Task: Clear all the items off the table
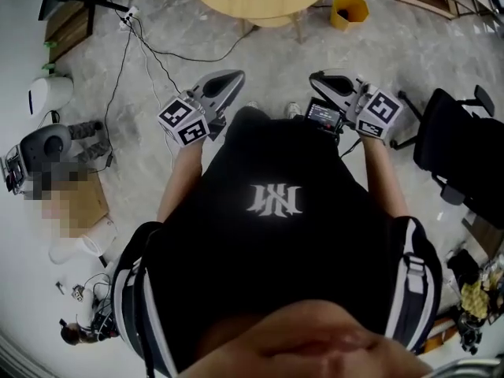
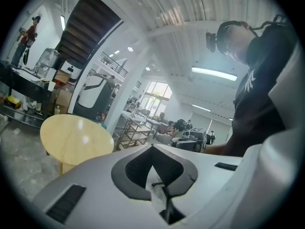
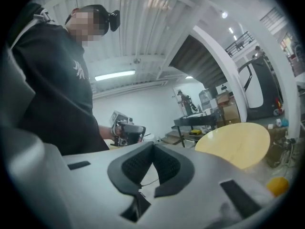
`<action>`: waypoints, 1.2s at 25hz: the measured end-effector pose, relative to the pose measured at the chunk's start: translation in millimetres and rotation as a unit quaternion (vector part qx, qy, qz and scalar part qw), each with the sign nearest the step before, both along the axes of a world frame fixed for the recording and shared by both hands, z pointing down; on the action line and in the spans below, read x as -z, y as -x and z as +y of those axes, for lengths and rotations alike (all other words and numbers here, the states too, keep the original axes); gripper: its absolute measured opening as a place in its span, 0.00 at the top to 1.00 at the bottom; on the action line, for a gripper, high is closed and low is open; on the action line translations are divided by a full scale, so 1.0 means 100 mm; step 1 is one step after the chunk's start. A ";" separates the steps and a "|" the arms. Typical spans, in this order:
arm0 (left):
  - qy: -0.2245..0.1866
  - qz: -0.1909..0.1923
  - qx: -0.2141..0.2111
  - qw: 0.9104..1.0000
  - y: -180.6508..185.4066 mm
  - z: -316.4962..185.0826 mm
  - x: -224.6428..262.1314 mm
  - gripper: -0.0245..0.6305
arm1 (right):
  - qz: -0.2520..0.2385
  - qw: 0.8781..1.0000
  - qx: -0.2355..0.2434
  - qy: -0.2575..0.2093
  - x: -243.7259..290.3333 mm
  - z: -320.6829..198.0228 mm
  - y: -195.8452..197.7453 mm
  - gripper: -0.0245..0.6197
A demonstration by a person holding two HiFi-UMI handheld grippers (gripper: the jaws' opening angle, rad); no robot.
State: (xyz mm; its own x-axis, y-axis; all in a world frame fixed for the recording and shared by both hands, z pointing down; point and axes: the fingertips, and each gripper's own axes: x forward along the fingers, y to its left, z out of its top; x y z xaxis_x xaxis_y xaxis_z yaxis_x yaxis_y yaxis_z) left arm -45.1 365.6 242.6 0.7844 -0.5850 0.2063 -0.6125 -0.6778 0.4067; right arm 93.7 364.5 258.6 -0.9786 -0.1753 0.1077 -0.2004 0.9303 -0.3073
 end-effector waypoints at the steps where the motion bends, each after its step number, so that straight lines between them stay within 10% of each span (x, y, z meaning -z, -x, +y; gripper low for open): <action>1: -0.003 0.003 -0.008 1.000 -0.02 -0.01 -0.02 0.94 | -0.011 1.000 -0.006 0.005 0.00 0.01 0.01 0.96; 30: -0.071 0.001 -0.028 0.997 0.27 0.08 -0.04 0.94 | -0.004 0.998 -0.039 -0.057 0.18 -0.08 0.68 0.96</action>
